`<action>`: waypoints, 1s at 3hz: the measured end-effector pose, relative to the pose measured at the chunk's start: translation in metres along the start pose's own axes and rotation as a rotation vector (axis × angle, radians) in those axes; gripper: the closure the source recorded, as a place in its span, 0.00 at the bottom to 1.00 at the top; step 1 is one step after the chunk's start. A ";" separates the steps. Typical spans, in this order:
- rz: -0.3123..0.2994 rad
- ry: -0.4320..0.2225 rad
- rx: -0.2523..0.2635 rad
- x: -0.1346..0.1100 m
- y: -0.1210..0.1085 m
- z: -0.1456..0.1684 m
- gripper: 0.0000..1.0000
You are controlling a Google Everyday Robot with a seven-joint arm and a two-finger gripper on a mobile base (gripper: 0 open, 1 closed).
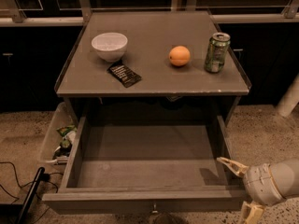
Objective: Open top drawer
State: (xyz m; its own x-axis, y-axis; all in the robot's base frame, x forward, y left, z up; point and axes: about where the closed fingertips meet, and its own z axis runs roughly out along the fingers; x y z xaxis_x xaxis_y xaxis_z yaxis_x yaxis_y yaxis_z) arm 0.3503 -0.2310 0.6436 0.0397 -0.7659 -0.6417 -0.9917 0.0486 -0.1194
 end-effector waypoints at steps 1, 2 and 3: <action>-0.066 0.027 0.027 -0.030 -0.022 -0.016 0.00; -0.161 0.072 0.072 -0.075 -0.055 -0.049 0.00; -0.219 0.107 0.121 -0.107 -0.082 -0.080 0.00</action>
Offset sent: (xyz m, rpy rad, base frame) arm 0.0817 0.0343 0.1713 -0.1623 -0.2821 0.1059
